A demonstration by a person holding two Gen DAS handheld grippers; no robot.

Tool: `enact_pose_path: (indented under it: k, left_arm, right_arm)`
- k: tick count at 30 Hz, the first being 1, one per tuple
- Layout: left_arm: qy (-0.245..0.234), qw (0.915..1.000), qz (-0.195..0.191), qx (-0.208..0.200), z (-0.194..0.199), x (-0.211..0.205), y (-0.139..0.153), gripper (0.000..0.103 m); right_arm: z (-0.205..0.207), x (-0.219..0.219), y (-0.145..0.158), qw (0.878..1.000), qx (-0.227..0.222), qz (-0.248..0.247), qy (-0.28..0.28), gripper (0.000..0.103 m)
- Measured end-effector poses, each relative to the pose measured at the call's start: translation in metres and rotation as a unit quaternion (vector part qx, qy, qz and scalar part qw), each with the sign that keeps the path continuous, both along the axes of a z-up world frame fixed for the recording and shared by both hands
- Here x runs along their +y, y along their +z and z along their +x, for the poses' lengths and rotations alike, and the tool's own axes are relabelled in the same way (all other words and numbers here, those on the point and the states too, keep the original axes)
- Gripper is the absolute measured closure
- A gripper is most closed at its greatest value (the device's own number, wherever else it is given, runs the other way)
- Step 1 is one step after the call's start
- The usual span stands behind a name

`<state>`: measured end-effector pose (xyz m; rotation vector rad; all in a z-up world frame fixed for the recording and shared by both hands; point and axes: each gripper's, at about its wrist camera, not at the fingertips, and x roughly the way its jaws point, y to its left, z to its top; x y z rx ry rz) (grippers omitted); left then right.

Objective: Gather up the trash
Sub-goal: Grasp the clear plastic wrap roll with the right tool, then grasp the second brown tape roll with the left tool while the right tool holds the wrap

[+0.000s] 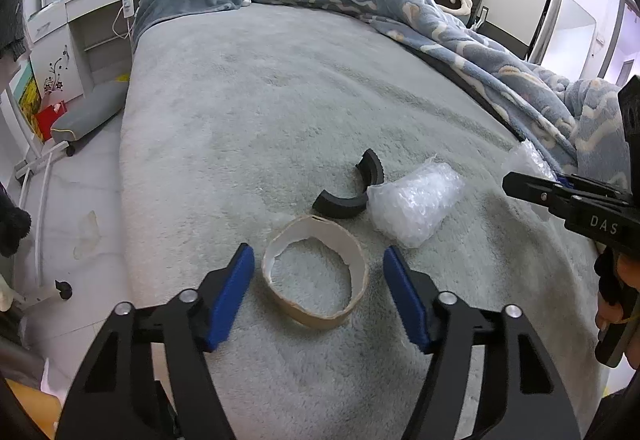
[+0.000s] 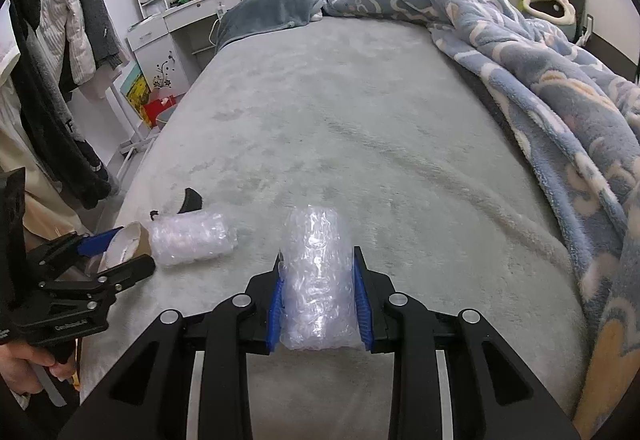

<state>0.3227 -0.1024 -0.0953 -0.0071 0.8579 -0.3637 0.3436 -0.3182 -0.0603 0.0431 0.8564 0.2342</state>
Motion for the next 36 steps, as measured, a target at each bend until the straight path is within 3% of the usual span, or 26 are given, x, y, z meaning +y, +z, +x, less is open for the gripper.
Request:
enact_pose_path:
  k: [5, 15, 28, 36]
  left_arm:
    - [-0.006, 1.0, -0.001, 0.005, -0.003, 0.0, 0.001, 0.055]
    - [-0.014, 0.9998, -0.011, -0.005, -0.026, 0.011, 0.012, 0.056]
    - [-0.006, 0.9999, -0.009, -0.01, -0.074, 0.052, 0.028, 0.056]
    - [0.013, 0.9999, -0.004, 0.003, -0.097, 0.089, 0.022, 0.055]
  right_arm:
    - [-0.002, 0.008, 0.008, 1.0, -0.007, 0.006, 0.004, 0.073]
    - [-0.02, 0.029, 0.017, 1.0, -0.013, 0.015, 0.009, 0.073]
    - [-0.061, 0.076, 0.024, 0.999, -0.023, 0.036, 0.02, 0.073]
    - [-0.084, 0.114, 0.024, 0.998, -0.023, 0.041, 0.04, 0.073]
